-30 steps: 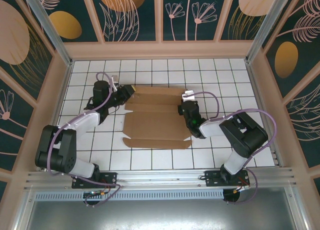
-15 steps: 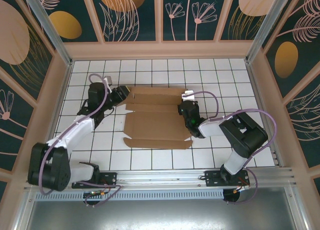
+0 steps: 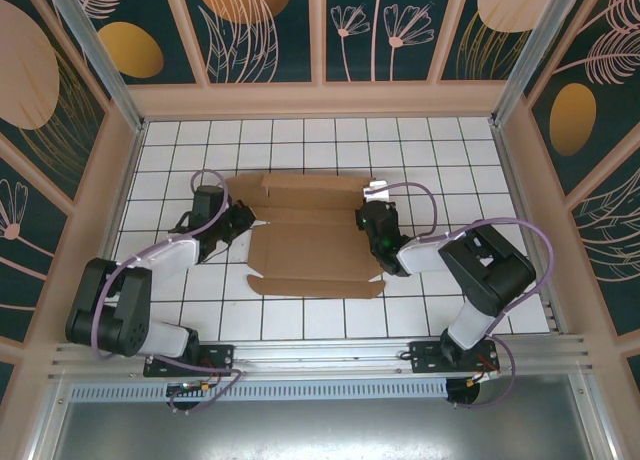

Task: Fold the paper box

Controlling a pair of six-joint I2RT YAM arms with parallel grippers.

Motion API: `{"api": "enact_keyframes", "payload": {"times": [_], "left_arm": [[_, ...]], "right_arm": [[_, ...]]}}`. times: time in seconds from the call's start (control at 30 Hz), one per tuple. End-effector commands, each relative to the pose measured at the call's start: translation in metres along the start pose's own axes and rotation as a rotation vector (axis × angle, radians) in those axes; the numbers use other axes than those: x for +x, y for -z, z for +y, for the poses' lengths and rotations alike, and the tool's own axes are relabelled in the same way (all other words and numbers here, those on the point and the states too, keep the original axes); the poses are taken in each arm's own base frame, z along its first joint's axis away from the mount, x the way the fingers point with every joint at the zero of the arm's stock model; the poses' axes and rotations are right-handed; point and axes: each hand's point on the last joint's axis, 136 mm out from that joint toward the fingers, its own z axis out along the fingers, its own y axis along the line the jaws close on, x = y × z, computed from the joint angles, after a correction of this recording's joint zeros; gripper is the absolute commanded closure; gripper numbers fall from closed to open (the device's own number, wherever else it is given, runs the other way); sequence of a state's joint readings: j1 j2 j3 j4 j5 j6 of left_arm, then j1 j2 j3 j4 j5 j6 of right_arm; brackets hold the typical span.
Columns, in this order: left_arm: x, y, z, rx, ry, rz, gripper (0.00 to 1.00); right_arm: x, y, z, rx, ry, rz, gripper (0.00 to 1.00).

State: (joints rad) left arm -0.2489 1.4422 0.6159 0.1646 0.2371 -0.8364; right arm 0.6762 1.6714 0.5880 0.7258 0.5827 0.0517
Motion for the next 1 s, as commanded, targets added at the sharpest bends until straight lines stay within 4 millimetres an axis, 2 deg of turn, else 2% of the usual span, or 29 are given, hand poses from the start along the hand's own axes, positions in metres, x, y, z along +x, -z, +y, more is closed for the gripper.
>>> {"api": "enact_keyframes", "payload": {"times": [0.0, 0.17, 0.3, 0.47, 0.6, 0.67, 0.7, 0.8, 0.97], "left_arm": [[-0.016, -0.012, -0.010, 0.020, 0.022, -0.047, 0.98], [-0.022, -0.031, 0.007, -0.052, 0.028, -0.074, 0.99], [-0.035, -0.038, 0.014, -0.112, 0.007, -0.115, 0.95], [-0.045, -0.040, 0.021, -0.158, 0.009, -0.149, 0.82], [-0.044, -0.049, 0.020, -0.159, 0.000, -0.124, 0.66], [-0.043, -0.050, 0.016, -0.137, -0.001, -0.118, 0.62], [-0.037, -0.057, 0.022, -0.145, 0.002, -0.094, 0.61], [-0.031, -0.064, 0.020, -0.116, 0.009, -0.063, 0.60], [-0.025, -0.070, 0.004, -0.011, 0.016, -0.028, 0.60]], "right_arm": [[0.014, -0.002, 0.002, 0.002, 0.023, 0.041, 1.00], [0.015, -0.001, 0.002, -0.001, 0.019, 0.039, 1.00], [0.016, -0.002, 0.003, -0.004, 0.022, 0.042, 1.00], [0.016, -0.003, 0.005, -0.012, 0.023, 0.047, 1.00], [0.016, -0.003, 0.006, -0.016, 0.023, 0.046, 1.00], [0.016, -0.003, 0.006, -0.017, 0.023, 0.046, 1.00], [0.015, -0.003, 0.006, -0.019, 0.022, 0.045, 1.00], [0.015, -0.003, 0.007, -0.021, 0.022, 0.045, 1.00], [0.017, -0.004, 0.010, -0.032, 0.021, 0.049, 1.00]]}}
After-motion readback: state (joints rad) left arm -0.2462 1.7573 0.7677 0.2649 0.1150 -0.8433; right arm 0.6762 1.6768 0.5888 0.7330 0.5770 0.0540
